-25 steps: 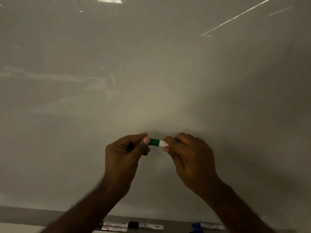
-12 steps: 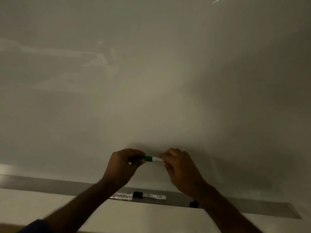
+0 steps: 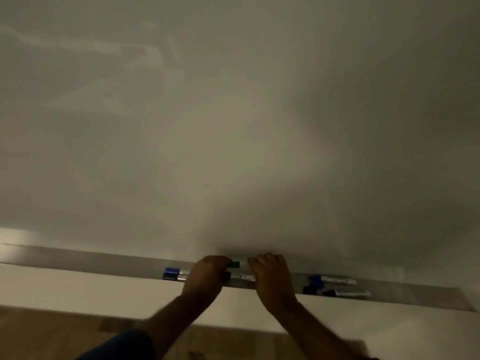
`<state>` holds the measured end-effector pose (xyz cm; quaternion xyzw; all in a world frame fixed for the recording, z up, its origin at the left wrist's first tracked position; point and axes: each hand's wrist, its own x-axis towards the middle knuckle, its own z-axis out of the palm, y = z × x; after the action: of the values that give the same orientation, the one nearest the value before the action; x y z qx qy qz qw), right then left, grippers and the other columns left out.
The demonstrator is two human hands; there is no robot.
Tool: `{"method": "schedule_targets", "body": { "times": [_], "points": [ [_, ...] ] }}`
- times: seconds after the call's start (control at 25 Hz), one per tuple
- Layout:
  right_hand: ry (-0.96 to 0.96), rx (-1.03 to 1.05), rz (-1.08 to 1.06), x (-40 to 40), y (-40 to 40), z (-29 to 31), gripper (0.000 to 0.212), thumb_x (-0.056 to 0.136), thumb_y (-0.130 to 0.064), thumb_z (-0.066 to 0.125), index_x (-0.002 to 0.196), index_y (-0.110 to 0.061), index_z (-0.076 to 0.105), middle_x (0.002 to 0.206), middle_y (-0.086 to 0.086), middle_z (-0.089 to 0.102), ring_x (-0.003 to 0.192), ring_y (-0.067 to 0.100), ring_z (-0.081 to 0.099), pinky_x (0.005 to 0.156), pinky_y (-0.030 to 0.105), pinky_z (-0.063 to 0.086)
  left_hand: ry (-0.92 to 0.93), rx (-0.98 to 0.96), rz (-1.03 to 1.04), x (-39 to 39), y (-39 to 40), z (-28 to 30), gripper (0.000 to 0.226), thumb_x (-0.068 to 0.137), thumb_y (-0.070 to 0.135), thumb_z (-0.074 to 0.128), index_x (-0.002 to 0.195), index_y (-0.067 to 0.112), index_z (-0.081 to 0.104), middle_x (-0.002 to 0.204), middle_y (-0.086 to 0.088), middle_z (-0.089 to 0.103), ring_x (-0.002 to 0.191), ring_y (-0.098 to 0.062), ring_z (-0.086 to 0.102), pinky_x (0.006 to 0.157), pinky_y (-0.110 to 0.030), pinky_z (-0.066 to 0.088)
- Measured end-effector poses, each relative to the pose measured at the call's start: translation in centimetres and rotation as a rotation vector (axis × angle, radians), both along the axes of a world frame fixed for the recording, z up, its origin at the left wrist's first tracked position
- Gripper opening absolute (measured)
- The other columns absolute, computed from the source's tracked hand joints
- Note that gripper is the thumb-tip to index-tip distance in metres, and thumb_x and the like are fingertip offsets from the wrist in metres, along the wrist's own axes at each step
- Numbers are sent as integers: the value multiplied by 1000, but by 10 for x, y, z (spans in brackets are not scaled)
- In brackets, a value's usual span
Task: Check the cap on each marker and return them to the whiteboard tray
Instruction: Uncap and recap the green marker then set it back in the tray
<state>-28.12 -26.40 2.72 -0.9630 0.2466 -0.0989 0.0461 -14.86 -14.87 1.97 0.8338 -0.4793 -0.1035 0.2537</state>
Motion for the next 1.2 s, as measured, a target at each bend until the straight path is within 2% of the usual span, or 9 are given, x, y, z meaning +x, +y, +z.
{"method": "schedule_targets", "body": {
  "times": [0.12, 0.32, 0.52, 0.6, 0.72, 0.92, 1.2],
  "points": [
    [56, -5, -54, 6, 0, -16, 32, 57, -13, 84, 86, -21, 72, 80, -5, 71, 81, 23, 65, 77, 36, 54, -45, 40, -1, -2, -2, -24, 22, 88, 14, 56, 105, 26, 61, 105, 3, 68, 95, -11, 60, 88, -26, 47],
    [130, 6, -110, 10, 2, -35, 28, 60, -9, 82, 84, -20, 72, 80, -2, 73, 86, 28, 64, 79, 42, 54, -99, 107, 42, 3, -1, -41, 13, 88, 17, 55, 92, 26, 62, 91, 5, 69, 83, -9, 57, 81, -24, 43],
    [179, 20, -137, 11, 1, -41, 18, 71, -12, 75, 87, -19, 70, 86, 0, 73, 96, 30, 60, 86, 43, 48, -41, 103, 47, 14, -5, -43, 12, 84, 18, 62, 83, 29, 65, 85, 8, 67, 76, -6, 51, 72, -21, 43],
    [179, 23, -120, 12, -1, -43, 16, 78, -10, 66, 92, -17, 69, 92, 2, 72, 103, 31, 55, 90, 43, 43, 4, 88, 31, 17, -7, -43, 13, 82, 17, 66, 85, 29, 66, 88, 8, 67, 79, -7, 53, 74, -21, 45],
    [220, 46, -79, 15, -2, -46, 25, 83, -8, 54, 103, -17, 66, 103, 3, 69, 112, 31, 46, 93, 43, 34, 45, 67, -17, 20, -7, -43, 16, 82, 16, 67, 91, 29, 69, 94, 7, 67, 89, -10, 57, 82, -25, 49],
    [209, 129, -48, 14, -3, -49, 39, 80, -3, 53, 112, -22, 62, 108, 2, 67, 110, 28, 46, 88, 37, 35, 15, 45, -129, 23, 1, -44, 19, 86, 15, 61, 99, 27, 69, 99, 5, 67, 96, -13, 54, 84, -23, 42],
    [128, 253, -82, 15, -2, -53, 37, 82, -4, 57, 111, -24, 65, 108, 3, 68, 107, 27, 49, 87, 35, 37, 58, -20, 67, 32, 13, -48, 45, 75, -9, 62, 109, 20, 66, 115, 2, 64, 109, -16, 54, 95, -28, 42]
  ]
}}
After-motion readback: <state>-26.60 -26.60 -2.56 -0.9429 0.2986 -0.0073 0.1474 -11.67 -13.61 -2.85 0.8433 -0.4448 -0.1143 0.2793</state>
